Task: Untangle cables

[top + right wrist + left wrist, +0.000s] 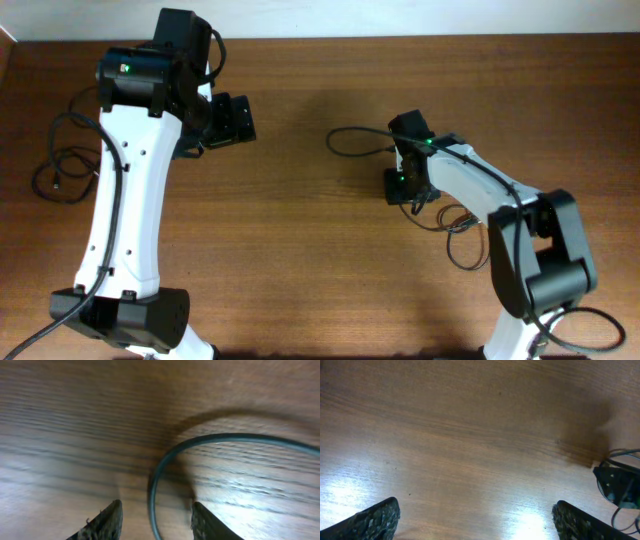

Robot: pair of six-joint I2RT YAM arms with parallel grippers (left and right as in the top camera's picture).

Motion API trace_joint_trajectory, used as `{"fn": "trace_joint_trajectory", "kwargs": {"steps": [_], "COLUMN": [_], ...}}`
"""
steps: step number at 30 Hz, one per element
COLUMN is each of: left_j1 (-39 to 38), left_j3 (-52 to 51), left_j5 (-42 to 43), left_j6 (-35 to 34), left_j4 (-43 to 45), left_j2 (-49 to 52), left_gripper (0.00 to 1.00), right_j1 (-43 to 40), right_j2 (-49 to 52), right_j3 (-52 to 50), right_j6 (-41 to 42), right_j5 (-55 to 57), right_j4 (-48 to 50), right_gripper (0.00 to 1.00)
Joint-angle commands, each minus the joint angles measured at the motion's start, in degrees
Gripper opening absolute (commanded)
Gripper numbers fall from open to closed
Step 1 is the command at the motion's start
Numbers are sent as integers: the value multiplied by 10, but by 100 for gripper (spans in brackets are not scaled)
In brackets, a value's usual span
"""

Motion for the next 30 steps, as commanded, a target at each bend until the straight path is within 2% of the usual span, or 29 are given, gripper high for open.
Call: {"fn": "trace_joint_trajectory", "kwargs": {"steps": [1,3,4,5,7,11,17,21,24,30], "left_j1": [4,4,4,4,4,4,4,4,4,3], "left_j3": [-3,-3,-3,-3,-3,-3,-3,-3,-3,-3], "left_j5": [-8,-8,-8,-8,-8,-7,-5,18,57,157], "left_j6": [-7,-7,-7,-7,-7,-7,-8,-7,-7,-7], "left_j4": [1,2,3,3,3,3,2,0,8,25], "left_j2": [-11,-11,-11,-11,-11,-11,-11,-11,-11,-11], "left_gripper": [99,99,99,99,99,99,99,99,99,99], "right_j1": [1,1,1,1,1,0,-1,-1,0,0], "right_j2": [27,35,37,38,38,33,-9,-53,-85,-140], "right_j3": [-7,-8,-8,-8,-7,13,204,368,442,535], "right_j6": [5,9,16,23,48,56,60,0,0,0], "right_j5": [-8,-8,-8,-8,-11,-89,-147,-231,-252,-413], "right_j4": [3,4,4,4,1,-15,-198,-313,-362,-362], "right_gripper": [37,27,18,4,4,4,4,4,4,4]}}
